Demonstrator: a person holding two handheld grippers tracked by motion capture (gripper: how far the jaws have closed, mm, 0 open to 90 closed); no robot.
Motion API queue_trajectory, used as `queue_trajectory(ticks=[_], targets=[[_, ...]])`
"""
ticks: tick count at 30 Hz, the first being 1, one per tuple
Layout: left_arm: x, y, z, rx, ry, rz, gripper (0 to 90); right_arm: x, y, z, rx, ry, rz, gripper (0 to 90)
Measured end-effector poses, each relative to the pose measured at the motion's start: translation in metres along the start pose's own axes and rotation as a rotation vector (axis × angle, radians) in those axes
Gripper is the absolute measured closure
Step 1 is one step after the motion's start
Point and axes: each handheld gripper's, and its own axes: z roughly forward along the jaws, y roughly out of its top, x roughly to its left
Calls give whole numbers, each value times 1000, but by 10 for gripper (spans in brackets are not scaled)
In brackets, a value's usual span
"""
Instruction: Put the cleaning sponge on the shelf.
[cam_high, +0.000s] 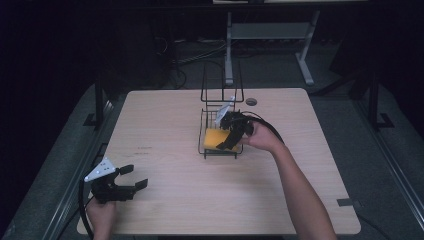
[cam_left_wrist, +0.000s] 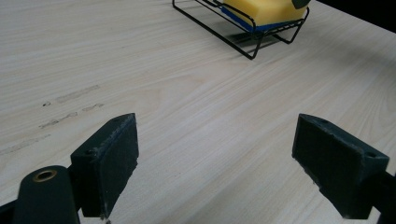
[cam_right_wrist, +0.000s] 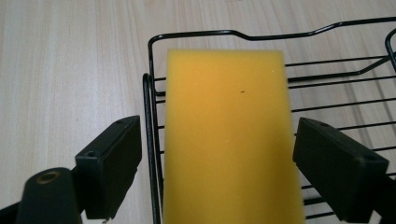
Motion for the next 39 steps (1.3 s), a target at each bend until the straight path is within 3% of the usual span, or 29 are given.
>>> queue_trajectory(ticks=[39], targets=[[-2,1,1,3,1,6,141,43,-9,-12,-13,-9,-64,153]])
